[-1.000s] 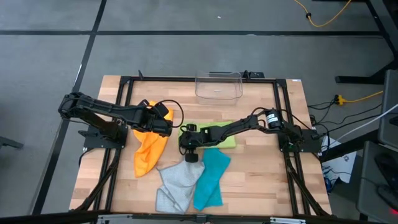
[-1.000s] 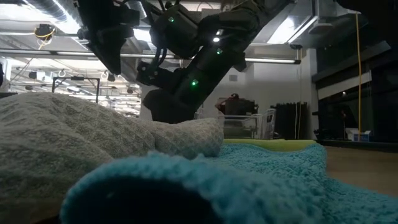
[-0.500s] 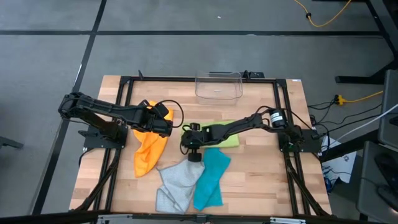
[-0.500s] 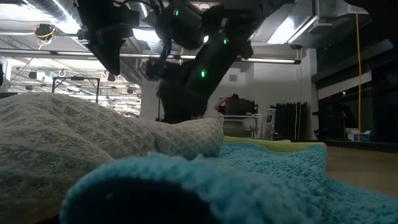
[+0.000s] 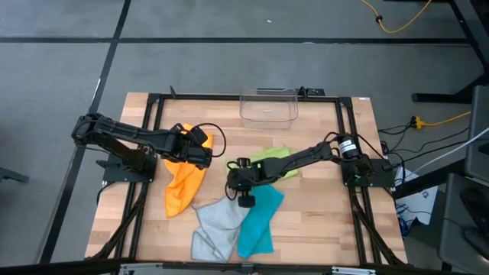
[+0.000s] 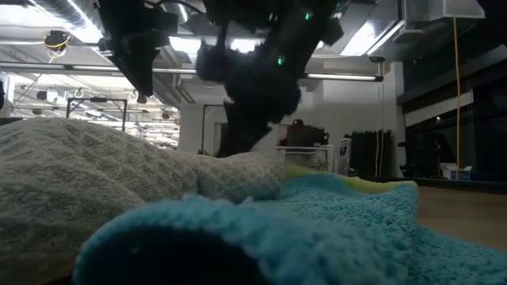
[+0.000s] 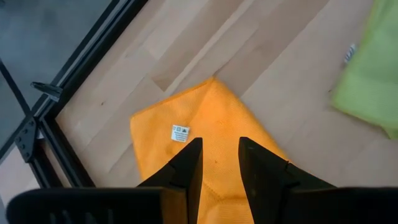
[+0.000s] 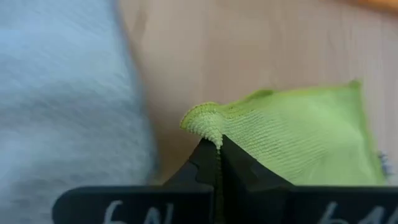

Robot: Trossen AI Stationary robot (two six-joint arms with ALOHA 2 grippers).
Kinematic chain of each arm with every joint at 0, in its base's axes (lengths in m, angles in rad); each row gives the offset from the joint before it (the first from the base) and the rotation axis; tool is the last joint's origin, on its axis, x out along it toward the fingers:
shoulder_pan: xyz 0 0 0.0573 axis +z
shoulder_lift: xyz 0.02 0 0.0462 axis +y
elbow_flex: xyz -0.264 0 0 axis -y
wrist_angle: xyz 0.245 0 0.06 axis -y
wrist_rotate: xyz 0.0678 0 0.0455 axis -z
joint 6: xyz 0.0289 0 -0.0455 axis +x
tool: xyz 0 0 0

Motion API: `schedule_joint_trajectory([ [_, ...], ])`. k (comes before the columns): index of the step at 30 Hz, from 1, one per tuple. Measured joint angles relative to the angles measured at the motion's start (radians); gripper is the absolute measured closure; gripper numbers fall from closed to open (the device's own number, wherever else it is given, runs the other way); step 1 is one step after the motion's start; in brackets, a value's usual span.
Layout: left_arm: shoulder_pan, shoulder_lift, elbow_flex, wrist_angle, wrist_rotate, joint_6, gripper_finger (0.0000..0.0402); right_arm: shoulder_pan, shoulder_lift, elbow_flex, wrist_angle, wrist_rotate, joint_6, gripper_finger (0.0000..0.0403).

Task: Fold microfiber towels
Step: Fold the green microfiber towel

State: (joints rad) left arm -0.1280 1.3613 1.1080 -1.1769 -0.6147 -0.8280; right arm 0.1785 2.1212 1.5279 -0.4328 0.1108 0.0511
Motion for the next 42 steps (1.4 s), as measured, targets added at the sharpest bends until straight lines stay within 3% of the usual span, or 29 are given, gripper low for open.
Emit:
schedule_joint_trajectory([
  [8,-0.004,0.003,0.000,0.041,0.057,0.001,0.0305,0.047,-0.073,0.001,-0.071,0.001,0.046,0.0400],
  [11,-0.031,0.015,-0.005,0.129,0.090,0.051,0.0305,0.066,-0.081,0.001,-0.101,0.005,0.071,0.0400],
  [18,-0.139,0.028,-0.137,0.567,0.243,0.259,0.0305,0.122,-0.084,0.001,-0.201,0.093,0.193,0.0400],
  [22,-0.205,0.029,-0.255,0.807,0.239,0.306,0.0305,0.163,-0.084,0.001,-0.211,0.111,0.265,0.0400],
  [27,-0.286,0.052,-0.392,1.157,0.235,0.391,0.0305,0.203,-0.086,0.001,-0.211,0.217,0.318,0.0400],
  [34,-0.339,0.170,-0.423,1.513,0.173,0.583,0.0305,0.212,-0.090,0.001,-0.201,0.329,0.384,0.0399],
  [42,-0.301,0.217,-0.394,1.521,0.159,0.595,0.0255,0.212,-0.090,0.002,-0.199,0.368,0.421,0.0399],
])
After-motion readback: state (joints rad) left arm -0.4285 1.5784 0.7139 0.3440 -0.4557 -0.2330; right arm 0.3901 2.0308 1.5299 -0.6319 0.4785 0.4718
